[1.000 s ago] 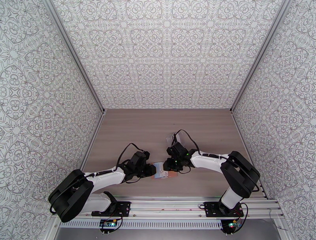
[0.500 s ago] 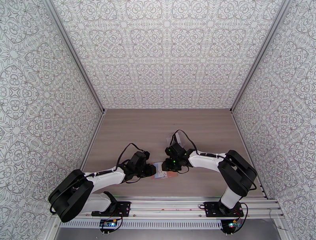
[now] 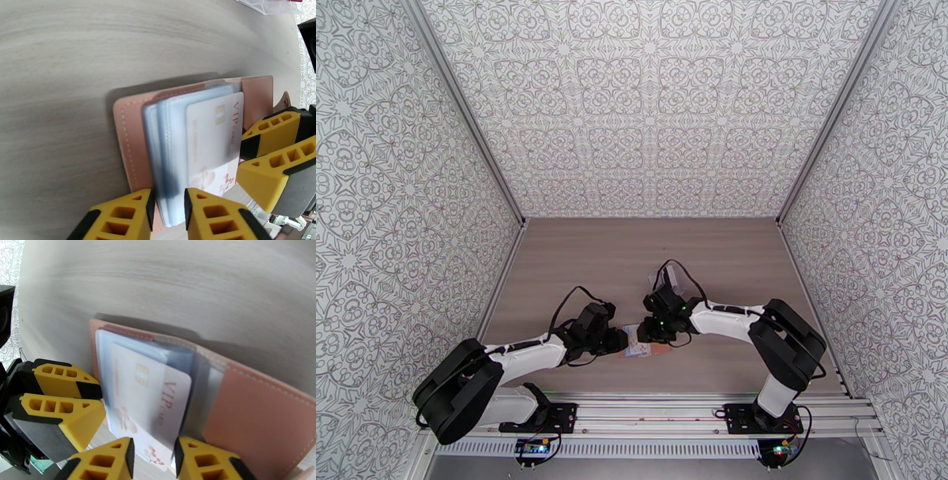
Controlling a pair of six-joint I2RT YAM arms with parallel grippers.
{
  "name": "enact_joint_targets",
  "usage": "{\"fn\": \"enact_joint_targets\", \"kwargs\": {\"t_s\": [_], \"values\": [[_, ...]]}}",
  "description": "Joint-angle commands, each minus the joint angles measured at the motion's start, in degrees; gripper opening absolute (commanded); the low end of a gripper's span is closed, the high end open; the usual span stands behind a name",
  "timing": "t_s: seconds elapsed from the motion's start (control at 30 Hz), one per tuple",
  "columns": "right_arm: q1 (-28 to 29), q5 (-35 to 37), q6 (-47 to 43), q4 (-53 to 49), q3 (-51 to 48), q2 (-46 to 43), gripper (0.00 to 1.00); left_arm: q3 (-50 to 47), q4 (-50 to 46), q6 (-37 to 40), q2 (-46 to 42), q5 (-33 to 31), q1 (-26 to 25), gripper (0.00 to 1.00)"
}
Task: Put the credit cards into the card holder
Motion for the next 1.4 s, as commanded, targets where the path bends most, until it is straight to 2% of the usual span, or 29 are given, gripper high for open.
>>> {"fn": "enact_joint_targets", "kwargs": {"t_s": [0.0,0.97,1.37], "values": [[0.7,0.4,0.4,-0.4,1.7,0.9,0.34,0.5,-2.3,0.9,1.3,-2.1,-0.5,0.31],[2.5,1.7,0.2,-2.2,4.1,2.3,0.33,1.1,-2.8,1.2,1.4,-2.0,-0.8,0.31],[2.5,9.8,-1.9,-8.4,6.1,-0.5,0.42,1.0,-3.1,1.2,1.4,-2.4,-0.8,0.30]]}}
